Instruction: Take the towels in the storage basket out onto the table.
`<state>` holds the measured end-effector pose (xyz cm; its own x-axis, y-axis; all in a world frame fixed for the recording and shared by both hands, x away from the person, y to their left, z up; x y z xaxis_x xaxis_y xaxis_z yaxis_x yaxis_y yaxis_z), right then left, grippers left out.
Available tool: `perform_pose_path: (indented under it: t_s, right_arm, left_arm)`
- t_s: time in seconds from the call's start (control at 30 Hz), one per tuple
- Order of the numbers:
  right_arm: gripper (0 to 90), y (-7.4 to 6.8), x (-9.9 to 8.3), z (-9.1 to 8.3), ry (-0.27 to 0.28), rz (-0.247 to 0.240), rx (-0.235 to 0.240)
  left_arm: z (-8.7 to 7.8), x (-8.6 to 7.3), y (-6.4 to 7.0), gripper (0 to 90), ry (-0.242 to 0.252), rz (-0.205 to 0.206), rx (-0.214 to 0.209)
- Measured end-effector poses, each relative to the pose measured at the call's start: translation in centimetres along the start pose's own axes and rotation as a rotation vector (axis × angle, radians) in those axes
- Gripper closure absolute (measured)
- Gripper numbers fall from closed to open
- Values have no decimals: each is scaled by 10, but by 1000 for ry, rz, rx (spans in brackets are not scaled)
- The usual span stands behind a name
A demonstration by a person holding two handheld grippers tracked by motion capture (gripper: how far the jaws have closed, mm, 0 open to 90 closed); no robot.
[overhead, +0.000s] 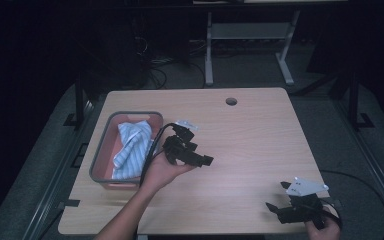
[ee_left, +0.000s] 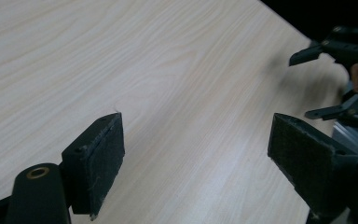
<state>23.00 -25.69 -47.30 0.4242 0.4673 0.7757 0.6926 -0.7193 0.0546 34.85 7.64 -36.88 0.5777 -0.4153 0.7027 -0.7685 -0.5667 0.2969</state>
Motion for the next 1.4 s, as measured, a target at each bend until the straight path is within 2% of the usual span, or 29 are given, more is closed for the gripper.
perform_pose_path:
  t_s: [0.1,0.17,0.23,0.3,0.43,0.53,0.87,0.9,1.07,1.1,1.23,1.4]
  right_arm:
    - [138,2,-1,-1,0,0,4]
    - [138,2,-1,-1,-1,7,5]
    - [138,2,-1,0,-3,4,7]
    - [138,2,-1,0,-3,0,8]
    - [138,1,-1,0,-5,-8,7]
    - [138,1,-1,0,-5,-10,7]
    - [139,1,-1,0,-1,0,6]
    - [138,0,0,0,-4,1,7]
    - [138,2,-1,1,-9,-9,2]
    - [138,1,0,1,-6,5,4]
    - [138,2,-1,0,-17,-15,-1]
    - [138,2,-2,1,-12,2,0]
  left_arm:
    - [-12,4,-12,185,-18,-1,21]
    - [-15,5,-14,185,-18,-9,25]
    - [-23,9,-23,185,-17,-14,39]
    - [-27,10,-26,184,-12,-22,38]
    - [-39,12,-37,182,-3,-39,63]
    - [-44,11,-41,185,-3,-43,84]
    - [-67,-4,-67,189,10,-99,153]
    - [-72,-7,-73,188,18,-125,162]
    - [-82,-12,-85,188,22,-150,191]
    - [-87,-15,-91,188,27,-165,205]
    - [-95,-22,-101,187,39,-192,230]
    - [-103,-29,-109,188,48,-208,257]
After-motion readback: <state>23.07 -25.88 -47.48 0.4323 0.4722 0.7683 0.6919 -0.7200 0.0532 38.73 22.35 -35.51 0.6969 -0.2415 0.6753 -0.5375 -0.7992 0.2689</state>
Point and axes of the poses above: each handheld gripper's, and its own axes: z roughly forward along the jaws, x roughly out of its top, y roughly to its right, the point moved 2 cm from there along z, roughly forward along the jaws, and after that the axes turned 5 degrees about y, right-handed, at the moved point
